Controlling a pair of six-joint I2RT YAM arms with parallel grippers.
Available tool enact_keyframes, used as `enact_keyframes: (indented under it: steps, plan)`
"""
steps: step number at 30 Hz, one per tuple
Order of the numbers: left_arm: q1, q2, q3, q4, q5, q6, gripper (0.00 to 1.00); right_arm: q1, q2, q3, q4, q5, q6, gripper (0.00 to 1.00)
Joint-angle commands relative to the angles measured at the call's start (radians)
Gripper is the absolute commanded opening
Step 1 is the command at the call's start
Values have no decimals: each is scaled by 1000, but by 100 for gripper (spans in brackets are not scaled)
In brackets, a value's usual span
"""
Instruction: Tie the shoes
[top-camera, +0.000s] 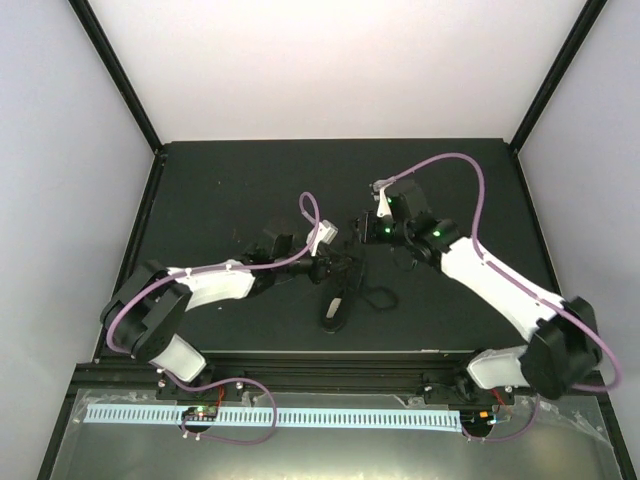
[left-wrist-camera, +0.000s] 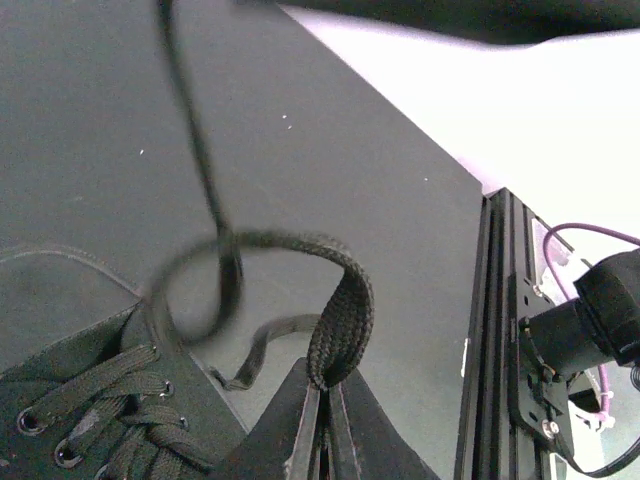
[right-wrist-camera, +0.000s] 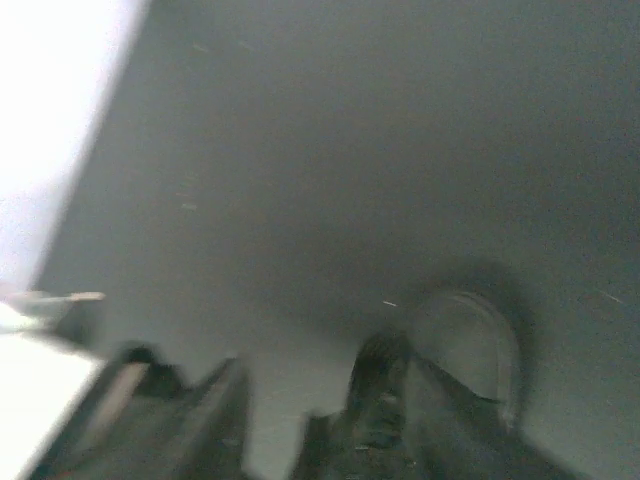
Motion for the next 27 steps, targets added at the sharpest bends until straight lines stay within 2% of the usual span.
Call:
enact_keyframes:
  steps: [1,3,5,10,13,17,27]
  plan:
    - [7,50,68,-80,4,-75,2,-75,102,-39,-38,3,5,66]
    - [12,61,81,-112,16,-79,2,-92,94,-75,-70,26,-1,78]
    - [18,66,92,-146,29,-83,1,-102,58,-130,-88,54,0,85]
    - [36,70,117,-208,74,-76,1,-115,-8,-277,-153,98,35,86]
    - [43,76,144,-266,93,-58,2,-116,-29,-358,-161,101,56,82]
    - [49,74,164,-303,117,-36,2,-114,-6,-409,-160,98,62,70]
    - [52,73,209,-416,122,31,1,-95,101,-397,-105,80,-14,51]
